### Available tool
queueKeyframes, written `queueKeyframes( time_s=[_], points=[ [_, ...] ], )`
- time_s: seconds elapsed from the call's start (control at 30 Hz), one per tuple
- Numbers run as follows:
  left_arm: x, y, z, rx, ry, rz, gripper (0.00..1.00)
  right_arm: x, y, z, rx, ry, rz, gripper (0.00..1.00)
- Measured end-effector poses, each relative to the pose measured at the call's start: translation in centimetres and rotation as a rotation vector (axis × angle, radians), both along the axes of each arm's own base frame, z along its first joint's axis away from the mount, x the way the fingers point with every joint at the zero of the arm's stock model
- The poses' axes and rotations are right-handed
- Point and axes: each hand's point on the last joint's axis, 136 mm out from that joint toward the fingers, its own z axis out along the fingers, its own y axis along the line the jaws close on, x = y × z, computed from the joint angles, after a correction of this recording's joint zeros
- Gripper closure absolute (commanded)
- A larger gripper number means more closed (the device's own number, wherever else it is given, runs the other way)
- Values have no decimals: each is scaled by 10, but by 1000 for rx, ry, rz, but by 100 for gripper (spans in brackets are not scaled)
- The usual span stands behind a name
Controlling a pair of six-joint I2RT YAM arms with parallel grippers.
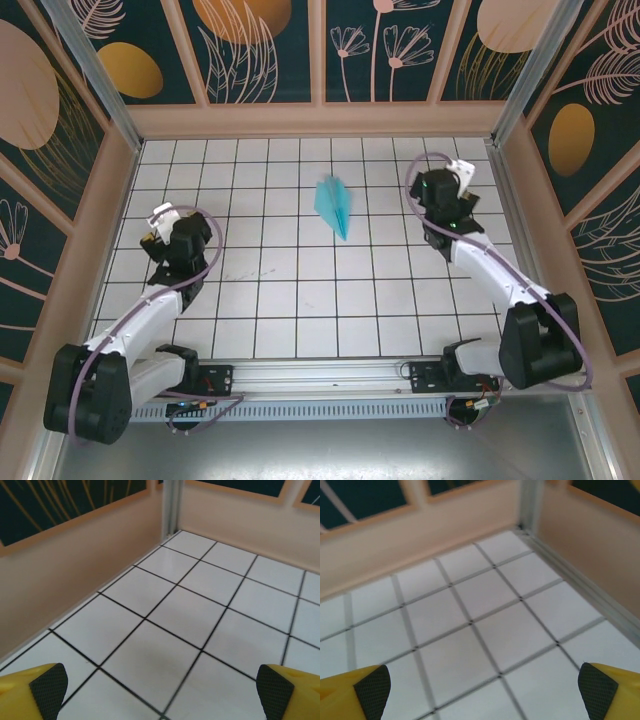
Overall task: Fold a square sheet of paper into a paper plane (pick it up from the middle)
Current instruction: Reset both arms
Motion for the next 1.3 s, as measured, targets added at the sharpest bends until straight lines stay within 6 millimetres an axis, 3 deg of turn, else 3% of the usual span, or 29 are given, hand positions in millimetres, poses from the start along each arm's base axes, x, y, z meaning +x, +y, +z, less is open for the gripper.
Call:
queueKeyframes(
  time_s=[0.17,0.33,0.43,0.63,0.9,1.03,1.3],
  points=[
    [-11,9,-22,57,-9,-23,1,-27,-50,-55,-33,37,-98,1],
    [-5,6,-34,84,-37,-93,1,-48,-52,-92,-74,28,-40,1],
    [2,0,-39,92,-46,-153,2,-44,-50,-91,-86,-17,-2,1],
    [18,-7,-30,92,-116,-244,2,-27,-43,-82,-82,-119,85,2],
    [40,-10,-39,64,-140,-334,1,-23,-34,-82,-82,-194,185,1],
    [43,-16,-46,54,-135,-370,2,-19,-34,-90,-73,-195,211,1],
    [46,-20,-38,57,-171,-389,1,-19,-28,-89,-62,-231,256,1]
  ],
)
